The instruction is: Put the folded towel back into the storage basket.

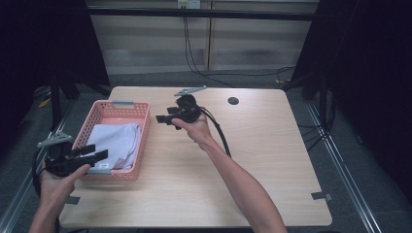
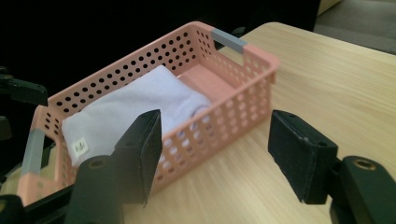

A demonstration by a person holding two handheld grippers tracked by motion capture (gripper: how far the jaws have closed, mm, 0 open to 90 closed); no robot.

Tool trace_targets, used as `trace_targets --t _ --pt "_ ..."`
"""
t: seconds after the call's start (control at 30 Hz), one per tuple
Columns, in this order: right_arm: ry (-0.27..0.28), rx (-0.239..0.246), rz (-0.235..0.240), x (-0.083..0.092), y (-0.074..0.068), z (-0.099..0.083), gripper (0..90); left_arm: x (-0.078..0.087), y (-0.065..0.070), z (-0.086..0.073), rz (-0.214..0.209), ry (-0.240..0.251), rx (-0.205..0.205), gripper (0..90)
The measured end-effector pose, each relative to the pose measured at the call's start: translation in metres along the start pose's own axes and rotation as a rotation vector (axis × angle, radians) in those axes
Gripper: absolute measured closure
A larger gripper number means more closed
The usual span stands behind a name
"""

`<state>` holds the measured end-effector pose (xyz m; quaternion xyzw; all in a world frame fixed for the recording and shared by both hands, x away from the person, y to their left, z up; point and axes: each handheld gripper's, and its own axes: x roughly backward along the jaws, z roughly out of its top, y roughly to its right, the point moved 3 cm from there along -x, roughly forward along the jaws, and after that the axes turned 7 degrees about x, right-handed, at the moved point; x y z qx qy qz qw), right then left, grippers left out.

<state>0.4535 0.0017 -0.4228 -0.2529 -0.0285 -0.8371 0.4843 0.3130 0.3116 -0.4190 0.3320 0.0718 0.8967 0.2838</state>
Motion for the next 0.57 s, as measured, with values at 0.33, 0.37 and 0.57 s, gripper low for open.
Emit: trace_targets --t 0.33,0.37,0.57 --pt "-0.014 0.042 -0.048 0.097 -0.009 -0.065 36.4 -0.033 0.067 -0.025 -0.017 0.024 -0.028 38.0" --pt "-0.01 0.04 -0.058 0.107 -0.009 -0.074 36.5 -0.037 0.075 -0.03 -0.022 0.024 -0.046 38.3" --pt "-0.01 0.003 -0.114 0.161 -0.005 -0.118 36.0 -0.065 0.104 -0.051 -0.08 -0.045 -0.121 37.1"
